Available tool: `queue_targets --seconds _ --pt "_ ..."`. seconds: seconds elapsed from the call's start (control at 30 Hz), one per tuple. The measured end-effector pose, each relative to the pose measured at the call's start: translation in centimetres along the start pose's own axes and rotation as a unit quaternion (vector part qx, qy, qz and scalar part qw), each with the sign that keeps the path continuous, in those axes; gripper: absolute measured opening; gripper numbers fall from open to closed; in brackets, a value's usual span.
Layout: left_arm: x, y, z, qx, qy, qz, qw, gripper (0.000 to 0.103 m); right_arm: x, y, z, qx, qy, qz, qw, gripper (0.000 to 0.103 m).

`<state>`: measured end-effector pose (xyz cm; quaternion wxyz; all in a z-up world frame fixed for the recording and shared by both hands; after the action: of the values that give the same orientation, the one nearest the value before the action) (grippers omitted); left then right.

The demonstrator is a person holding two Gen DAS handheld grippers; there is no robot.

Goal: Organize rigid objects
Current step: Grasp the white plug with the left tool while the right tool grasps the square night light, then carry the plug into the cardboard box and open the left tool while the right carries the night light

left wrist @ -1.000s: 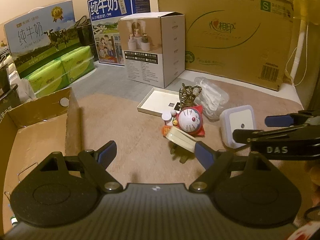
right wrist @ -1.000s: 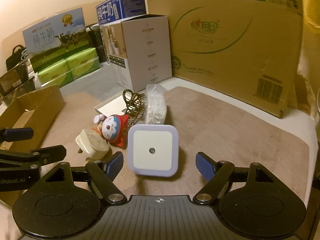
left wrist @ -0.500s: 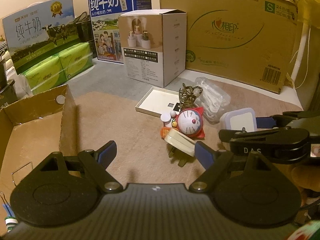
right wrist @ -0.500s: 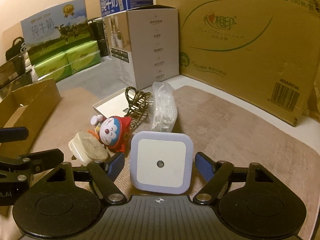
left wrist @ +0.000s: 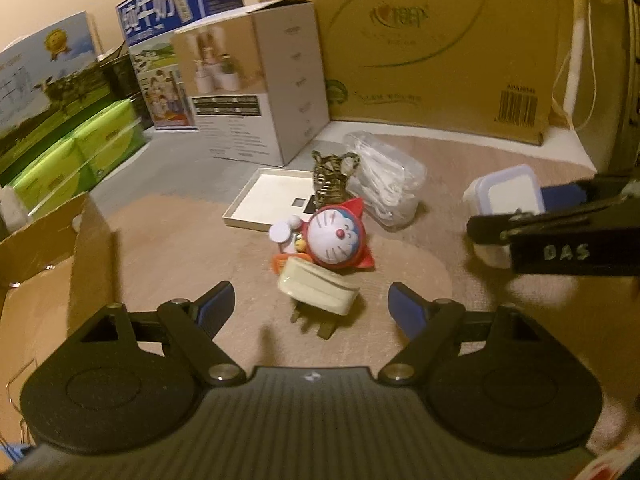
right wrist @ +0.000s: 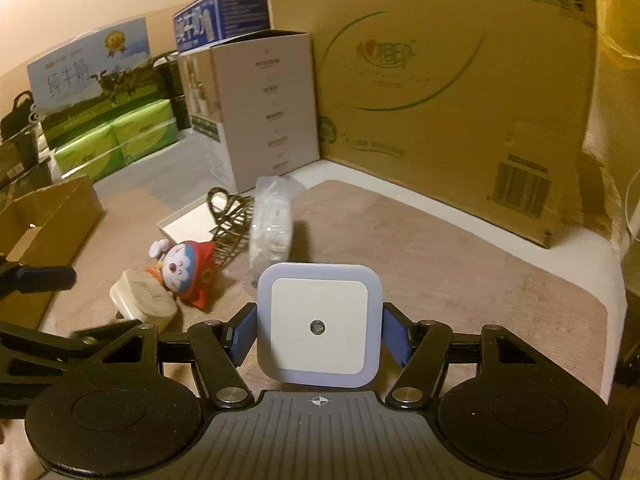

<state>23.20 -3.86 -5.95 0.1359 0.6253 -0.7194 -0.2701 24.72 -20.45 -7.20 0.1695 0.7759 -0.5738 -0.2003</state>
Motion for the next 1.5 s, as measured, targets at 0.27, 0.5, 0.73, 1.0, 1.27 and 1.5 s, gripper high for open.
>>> queue_targets --seconds 0.27,0.5,0.73,1.0,1.27,1.5 --pt "0.8 -2.1 0.0 -0.001 -0.038 -0.007 0.9992 0.070 0.7 0.0 0.0 0.004 -0.006 0.000 1.000 0.065" --pt "1.5 -3.2 0.3 -0.005 -0.068 -0.008 0.9976 0.057 1.0 -0.6 0.6 -0.004 -0.013 0.001 1.000 0.065" --pt "1.2 -3.2 0.3 -0.011 -0.054 -0.008 0.9984 0.050 0.9 -0.6 0.7 -0.006 -0.015 -0.001 1.000 0.065" --pt "0.6 -1.0 0.5 -0.010 -0.007 0.001 0.9999 0.049 -0.1 0.3 0.7 -0.005 -0.011 -0.005 1.000 0.065" --pt "-0.2 2.6 0.6 -0.005 0.046 0.008 0.9989 0.049 -1.4 2.8 0.6 0.000 -0.006 -0.010 1.000 0.065" --pt "-1.1 5.8 0.5 0.006 0.071 0.006 0.9974 0.049 -2.7 5.7 0.8 0.004 -0.003 -0.016 1.000 0.065"
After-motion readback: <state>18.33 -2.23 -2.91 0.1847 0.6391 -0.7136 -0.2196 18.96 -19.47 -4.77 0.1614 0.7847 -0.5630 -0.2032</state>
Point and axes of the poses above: each gripper's, at about its wrist camera, not at the fingertips, and y roughly against the way its jaws point, x to its right, z to its underside, the point moved 3 cm from there along -y, roughly the way its jaws point, and after that the axes turned 8 degrees about x, right-handed, at the moved point
